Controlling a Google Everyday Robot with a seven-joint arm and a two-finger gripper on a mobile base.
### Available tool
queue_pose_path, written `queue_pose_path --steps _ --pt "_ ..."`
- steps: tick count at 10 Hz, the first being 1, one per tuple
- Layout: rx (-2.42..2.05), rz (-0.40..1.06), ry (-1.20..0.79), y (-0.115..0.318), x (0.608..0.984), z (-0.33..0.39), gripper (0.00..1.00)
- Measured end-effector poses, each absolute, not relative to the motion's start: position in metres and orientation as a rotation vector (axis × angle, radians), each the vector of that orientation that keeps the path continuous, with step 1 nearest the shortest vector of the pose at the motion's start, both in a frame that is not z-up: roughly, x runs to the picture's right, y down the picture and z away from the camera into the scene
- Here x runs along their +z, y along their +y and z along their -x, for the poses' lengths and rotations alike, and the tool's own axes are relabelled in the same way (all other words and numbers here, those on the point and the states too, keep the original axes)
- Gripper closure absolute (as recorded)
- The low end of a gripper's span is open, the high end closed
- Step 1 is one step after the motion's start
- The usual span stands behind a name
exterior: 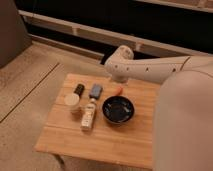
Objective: Place the pepper on the white sponge
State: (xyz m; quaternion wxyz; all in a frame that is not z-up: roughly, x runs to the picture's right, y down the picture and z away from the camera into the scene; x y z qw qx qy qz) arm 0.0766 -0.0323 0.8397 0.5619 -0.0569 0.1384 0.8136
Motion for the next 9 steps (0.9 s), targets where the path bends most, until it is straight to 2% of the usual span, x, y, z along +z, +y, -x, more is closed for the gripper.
queue_pose_path --steps 5,9 --pt "1.965 0.21 0.328 -0.008 0.878 -0.087 0.35" --pt "1.962 0.209 0.324 -0.009 0.878 -0.085 0.35"
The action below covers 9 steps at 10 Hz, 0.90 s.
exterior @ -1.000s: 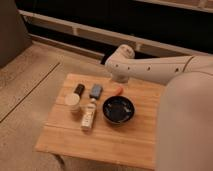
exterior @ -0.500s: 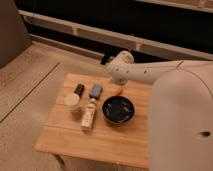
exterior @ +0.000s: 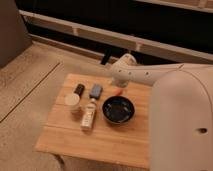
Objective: Place the pepper on the white sponge
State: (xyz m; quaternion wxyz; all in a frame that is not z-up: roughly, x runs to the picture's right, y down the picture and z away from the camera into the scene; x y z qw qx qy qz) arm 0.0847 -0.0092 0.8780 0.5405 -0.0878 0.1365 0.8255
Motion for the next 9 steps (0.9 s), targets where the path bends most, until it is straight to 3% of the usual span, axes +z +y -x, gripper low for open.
queue_pose_path --steps 4,9 --pt "2.017 0.154 0.273 -0.018 0.905 -0.106 0.35" --pt "2.017 0.197 0.231 -0.012 0.941 -0.099 0.35"
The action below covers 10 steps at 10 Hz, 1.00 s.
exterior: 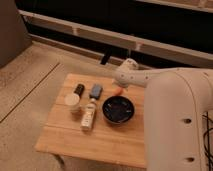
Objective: Place the pepper on the white sponge
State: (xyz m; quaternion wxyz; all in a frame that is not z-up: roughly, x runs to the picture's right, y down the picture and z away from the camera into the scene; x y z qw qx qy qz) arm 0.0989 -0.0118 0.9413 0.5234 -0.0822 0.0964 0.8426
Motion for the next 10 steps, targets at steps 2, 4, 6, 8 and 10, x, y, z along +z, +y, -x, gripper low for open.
queue_pose_path --steps 2,4,6,8,10 --pt "2.031 0.228 0.257 -0.002 0.958 -0.105 0.35" --pt "2.042 0.272 0.289 0.007 0.98 -0.108 0.35" --pt "2.03 0.309 0.311 0.012 0.996 -0.105 0.36" --pt "2.002 0.32 0.312 0.009 1.01 -0.101 0.53" --pt "1.98 0.314 0.302 0.003 1.015 -0.101 0.75"
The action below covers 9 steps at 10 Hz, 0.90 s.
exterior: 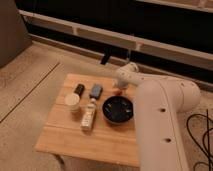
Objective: Place the pepper on the white sponge
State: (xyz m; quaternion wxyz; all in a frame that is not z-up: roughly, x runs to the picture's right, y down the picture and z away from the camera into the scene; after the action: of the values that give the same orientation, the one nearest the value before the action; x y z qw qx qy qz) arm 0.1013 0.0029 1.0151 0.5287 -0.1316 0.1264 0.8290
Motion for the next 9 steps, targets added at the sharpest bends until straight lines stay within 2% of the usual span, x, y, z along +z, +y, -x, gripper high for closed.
queue_pose_path --steps 2,3,9 --pt "1.969 0.302 0.302 0.001 1.016 -0.105 0.95" --pt "1.978 0.293 0.298 0.0 1.014 -0.107 1.0" --pt "2.043 0.242 0.279 -0.01 1.0 -0.124 1.0"
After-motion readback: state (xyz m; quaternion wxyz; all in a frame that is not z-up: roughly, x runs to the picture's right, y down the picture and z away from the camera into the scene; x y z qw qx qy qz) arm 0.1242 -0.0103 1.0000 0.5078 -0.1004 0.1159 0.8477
